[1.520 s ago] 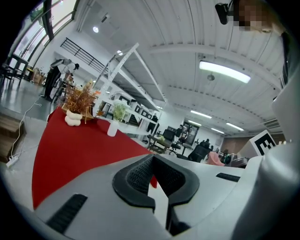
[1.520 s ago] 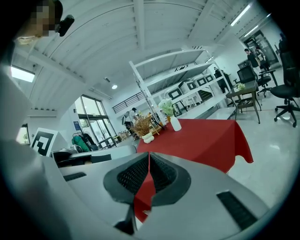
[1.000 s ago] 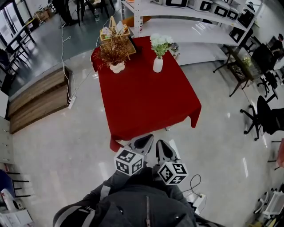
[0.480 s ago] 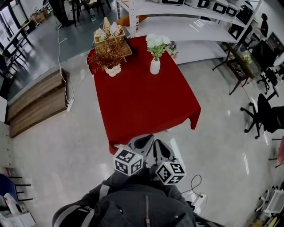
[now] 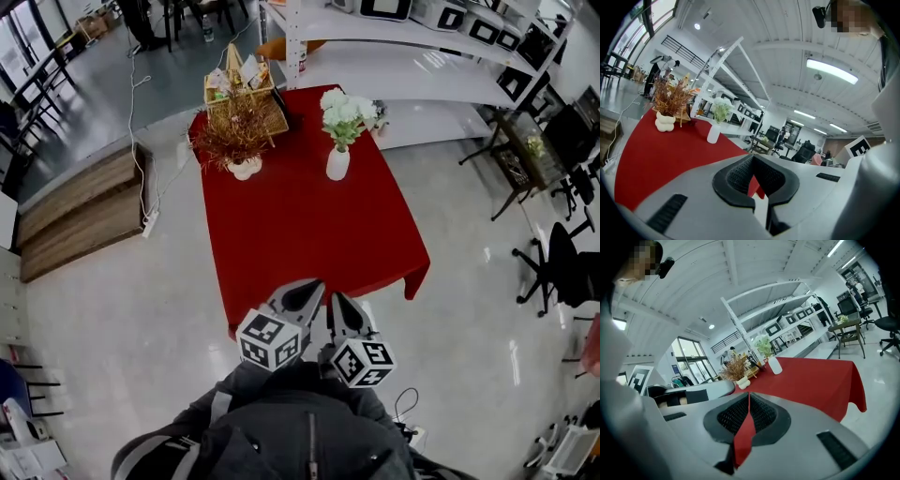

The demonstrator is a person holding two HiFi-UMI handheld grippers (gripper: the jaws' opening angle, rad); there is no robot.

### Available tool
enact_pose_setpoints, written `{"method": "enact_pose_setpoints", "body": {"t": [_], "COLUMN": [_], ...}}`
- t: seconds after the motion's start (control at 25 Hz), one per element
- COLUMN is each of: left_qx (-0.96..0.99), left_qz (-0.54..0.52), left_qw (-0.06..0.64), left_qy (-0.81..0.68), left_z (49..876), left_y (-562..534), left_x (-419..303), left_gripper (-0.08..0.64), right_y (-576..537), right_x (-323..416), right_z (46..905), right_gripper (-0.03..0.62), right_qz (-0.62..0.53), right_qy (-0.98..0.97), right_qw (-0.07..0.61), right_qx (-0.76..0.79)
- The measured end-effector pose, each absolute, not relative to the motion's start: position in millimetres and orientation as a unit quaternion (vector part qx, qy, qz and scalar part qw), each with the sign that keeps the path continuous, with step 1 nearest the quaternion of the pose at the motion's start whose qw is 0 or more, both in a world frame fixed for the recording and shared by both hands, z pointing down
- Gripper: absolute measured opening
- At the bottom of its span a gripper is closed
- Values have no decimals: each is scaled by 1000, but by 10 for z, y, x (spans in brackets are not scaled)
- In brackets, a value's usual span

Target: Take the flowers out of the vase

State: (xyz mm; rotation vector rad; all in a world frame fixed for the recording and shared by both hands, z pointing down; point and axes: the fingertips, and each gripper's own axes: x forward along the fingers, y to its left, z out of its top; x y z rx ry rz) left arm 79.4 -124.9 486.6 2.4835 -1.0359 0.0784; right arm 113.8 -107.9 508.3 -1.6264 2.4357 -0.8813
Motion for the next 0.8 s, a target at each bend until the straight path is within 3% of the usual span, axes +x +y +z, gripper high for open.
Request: {"method": "enact_pose_setpoints", "body": {"t": [0.8], "left_qx": [903], "left_qz": [-8], "left_qw": [208], "left_qy": [-375], "left_z": [4404], "left_y": [-2489], "left_x": [844], "left_gripper": [8], "right_y": [-2311], "right_x": [1256], "right_z": [4677], "right_gripper": [14], "right_qz": [-254], "right_qy": [806], "right_qw": [30], "right_qx": [-534]}}
